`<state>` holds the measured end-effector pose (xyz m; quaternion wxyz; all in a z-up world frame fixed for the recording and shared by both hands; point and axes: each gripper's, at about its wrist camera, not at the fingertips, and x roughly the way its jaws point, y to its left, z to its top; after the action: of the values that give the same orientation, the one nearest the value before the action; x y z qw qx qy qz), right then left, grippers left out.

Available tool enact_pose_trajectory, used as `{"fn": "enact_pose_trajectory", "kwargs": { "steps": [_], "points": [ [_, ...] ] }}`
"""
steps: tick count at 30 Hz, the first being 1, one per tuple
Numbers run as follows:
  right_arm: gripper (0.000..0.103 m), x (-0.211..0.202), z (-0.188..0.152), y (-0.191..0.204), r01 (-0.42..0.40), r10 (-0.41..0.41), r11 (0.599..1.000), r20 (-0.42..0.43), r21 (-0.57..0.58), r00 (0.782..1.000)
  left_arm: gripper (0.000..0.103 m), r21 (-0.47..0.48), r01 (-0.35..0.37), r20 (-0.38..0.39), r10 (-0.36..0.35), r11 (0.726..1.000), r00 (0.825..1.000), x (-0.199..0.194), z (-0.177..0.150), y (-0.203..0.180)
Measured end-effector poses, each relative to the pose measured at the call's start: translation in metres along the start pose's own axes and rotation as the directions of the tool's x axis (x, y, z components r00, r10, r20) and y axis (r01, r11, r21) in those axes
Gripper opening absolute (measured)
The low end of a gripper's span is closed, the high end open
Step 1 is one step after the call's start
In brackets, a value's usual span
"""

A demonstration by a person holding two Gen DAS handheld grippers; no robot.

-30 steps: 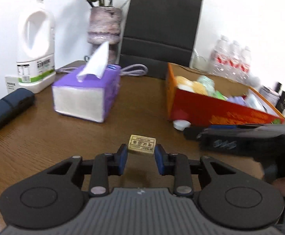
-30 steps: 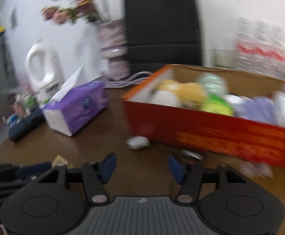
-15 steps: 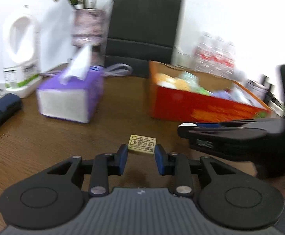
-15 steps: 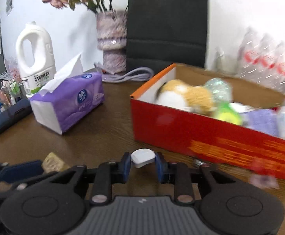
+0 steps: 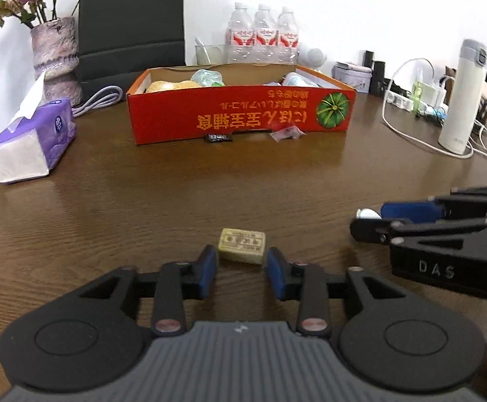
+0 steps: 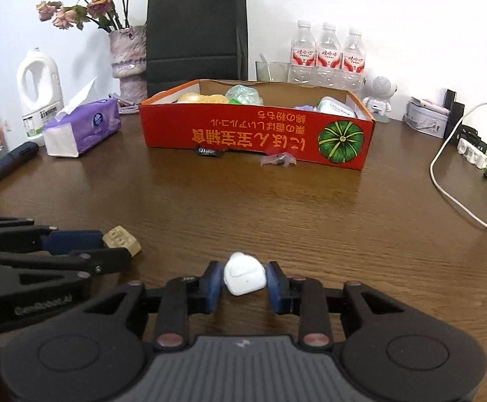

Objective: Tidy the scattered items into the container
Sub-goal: 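Carry the beige block with left tool while right tool carries earbud case into box, release both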

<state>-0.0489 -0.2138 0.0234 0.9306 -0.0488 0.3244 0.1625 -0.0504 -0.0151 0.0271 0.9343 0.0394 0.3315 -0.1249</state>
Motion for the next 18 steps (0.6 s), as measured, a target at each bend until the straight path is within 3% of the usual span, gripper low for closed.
{"fn": "enact_pose_trajectory", "kwargs": {
  "steps": [1, 3, 6, 8, 9, 10, 14, 18],
  "points": [
    [0.041, -0.003, -0.001, 0.0, -0.011, 0.011, 1.0, 0.012, -0.003, 1.0, 0.065, 0.005, 0.002, -0.004, -0.002, 1.0, 1.0, 0.0, -0.001, -0.001],
    [0.047, -0.006, -0.002, -0.003, -0.026, 0.027, 1.0, 0.028, -0.013, 0.999, 0.068, 0.009, -0.013, -0.006, 0.013, 1.0, 1.0, 0.002, -0.001, -0.001],
    [0.047, -0.001, -0.002, -0.005, -0.039, 0.039, 0.999, 0.011, -0.03, 0.999, 0.068, 0.003, -0.017, -0.004, 0.017, 1.0, 1.0, 0.009, 0.004, 0.001],
    [0.042, 0.005, -0.002, -0.005, -0.052, 0.052, 0.998, -0.014, -0.037, 0.999, 0.063, -0.004, -0.007, -0.004, 0.007, 1.0, 1.0, 0.014, 0.008, 0.004],
    [0.037, 0.006, -0.002, -0.005, -0.049, 0.048, 0.998, -0.014, -0.044, 0.999, 0.043, -0.005, -0.003, -0.001, 0.003, 1.0, 1.0, 0.015, 0.01, 0.005],
    [0.029, 0.006, -0.002, -0.004, -0.05, 0.049, 0.998, -0.015, -0.047, 0.999, 0.031, -0.006, 0.002, 0.003, -0.002, 1.0, 1.0, 0.015, 0.011, 0.005],
    [0.025, 0.001, -0.002, -0.002, -0.063, 0.063, 0.997, -0.004, -0.046, 0.998, 0.031, -0.053, 0.0, 0.018, 0.001, 0.999, 1.0, 0.005, 0.009, 0.001],
    [0.026, -0.029, 0.002, -0.001, -0.029, 0.035, 0.999, 0.137, -0.046, 0.99, 0.031, -0.111, -0.091, 0.128, 0.105, 0.99, 0.986, -0.029, 0.006, -0.015]
  ]
}}
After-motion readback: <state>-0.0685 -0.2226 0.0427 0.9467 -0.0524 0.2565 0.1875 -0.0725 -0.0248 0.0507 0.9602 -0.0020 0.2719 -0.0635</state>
